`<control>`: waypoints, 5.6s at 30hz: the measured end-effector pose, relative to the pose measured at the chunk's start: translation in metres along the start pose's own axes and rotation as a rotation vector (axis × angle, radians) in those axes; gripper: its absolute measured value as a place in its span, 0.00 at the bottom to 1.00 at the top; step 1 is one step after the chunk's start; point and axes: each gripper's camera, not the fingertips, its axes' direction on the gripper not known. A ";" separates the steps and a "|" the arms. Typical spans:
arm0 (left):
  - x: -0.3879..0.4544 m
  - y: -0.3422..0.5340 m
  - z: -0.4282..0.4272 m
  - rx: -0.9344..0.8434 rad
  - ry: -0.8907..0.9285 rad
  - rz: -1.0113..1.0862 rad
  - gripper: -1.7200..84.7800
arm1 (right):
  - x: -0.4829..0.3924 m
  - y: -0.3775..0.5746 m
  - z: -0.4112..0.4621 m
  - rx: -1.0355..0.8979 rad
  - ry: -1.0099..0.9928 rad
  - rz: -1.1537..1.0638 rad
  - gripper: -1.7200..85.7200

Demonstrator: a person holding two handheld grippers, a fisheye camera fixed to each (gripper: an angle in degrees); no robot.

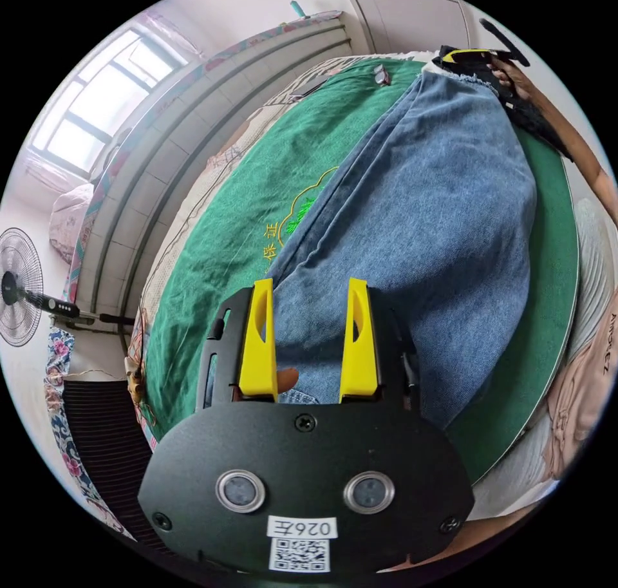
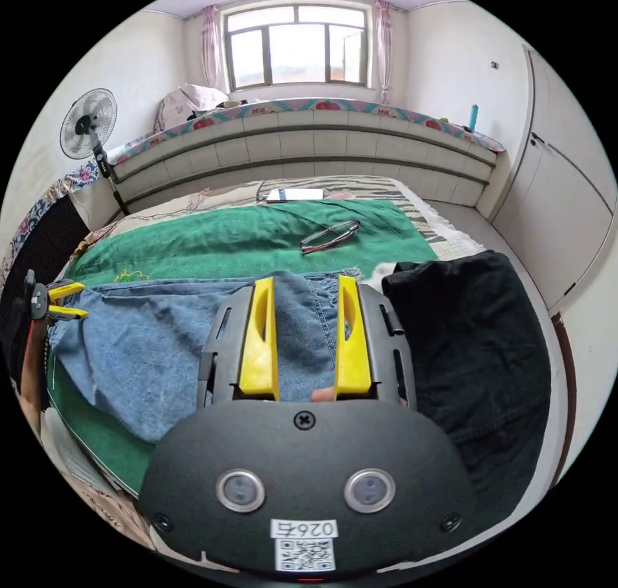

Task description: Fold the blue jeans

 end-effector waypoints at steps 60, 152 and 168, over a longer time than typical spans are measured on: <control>-0.231 0.502 0.054 0.448 0.483 -1.170 0.23 | -0.642 0.024 0.113 -0.089 -0.524 -0.826 0.11; 0.102 -0.651 0.222 0.315 1.091 0.207 0.07 | 0.226 0.148 -0.024 0.316 -0.591 0.359 0.04; 0.025 -0.597 0.177 0.371 0.975 0.256 0.04 | 0.140 0.144 -0.022 0.333 -0.644 0.289 0.01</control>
